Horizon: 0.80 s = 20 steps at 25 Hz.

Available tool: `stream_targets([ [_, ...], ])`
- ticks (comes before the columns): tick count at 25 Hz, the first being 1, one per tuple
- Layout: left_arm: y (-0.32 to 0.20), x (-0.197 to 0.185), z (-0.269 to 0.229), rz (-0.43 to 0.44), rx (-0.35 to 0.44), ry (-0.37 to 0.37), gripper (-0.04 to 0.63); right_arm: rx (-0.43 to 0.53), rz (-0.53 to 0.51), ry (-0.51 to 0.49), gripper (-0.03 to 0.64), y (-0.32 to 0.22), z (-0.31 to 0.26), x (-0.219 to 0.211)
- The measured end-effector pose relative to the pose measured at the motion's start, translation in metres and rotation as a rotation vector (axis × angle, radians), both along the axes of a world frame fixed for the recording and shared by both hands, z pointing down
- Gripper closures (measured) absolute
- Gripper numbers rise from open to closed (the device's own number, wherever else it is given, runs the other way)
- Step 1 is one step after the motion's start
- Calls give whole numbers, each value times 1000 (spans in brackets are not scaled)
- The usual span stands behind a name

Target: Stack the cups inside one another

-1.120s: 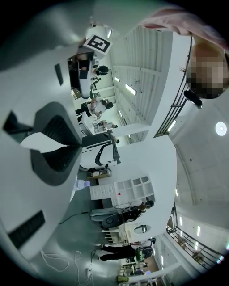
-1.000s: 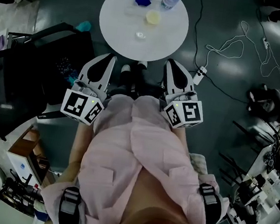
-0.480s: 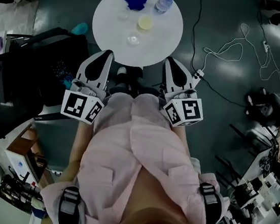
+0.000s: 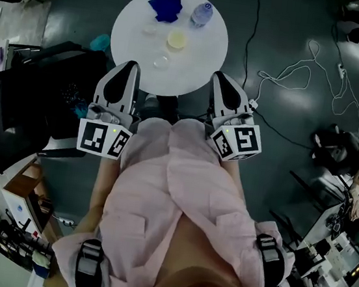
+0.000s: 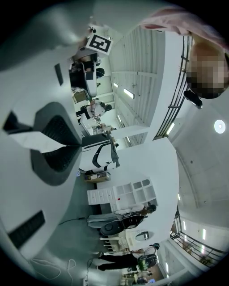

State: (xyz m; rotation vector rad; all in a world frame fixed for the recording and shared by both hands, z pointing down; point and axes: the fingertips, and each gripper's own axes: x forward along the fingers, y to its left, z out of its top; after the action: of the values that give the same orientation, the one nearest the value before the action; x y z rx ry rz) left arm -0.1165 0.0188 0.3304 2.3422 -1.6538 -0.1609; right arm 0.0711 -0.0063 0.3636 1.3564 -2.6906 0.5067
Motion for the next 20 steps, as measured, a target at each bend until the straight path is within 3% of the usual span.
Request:
stream_targets([
  [10,-8,12,5,-21,-24,1,574,-21,-27,-21,586,-9,6,10],
  [16,-13,15,5,-6,-23,4,575,-23,-45,-97,586,-8,3,10],
  [20,-15,13,5,9,-32,5,575,-30,-60,-55,586,-4,8,3],
])
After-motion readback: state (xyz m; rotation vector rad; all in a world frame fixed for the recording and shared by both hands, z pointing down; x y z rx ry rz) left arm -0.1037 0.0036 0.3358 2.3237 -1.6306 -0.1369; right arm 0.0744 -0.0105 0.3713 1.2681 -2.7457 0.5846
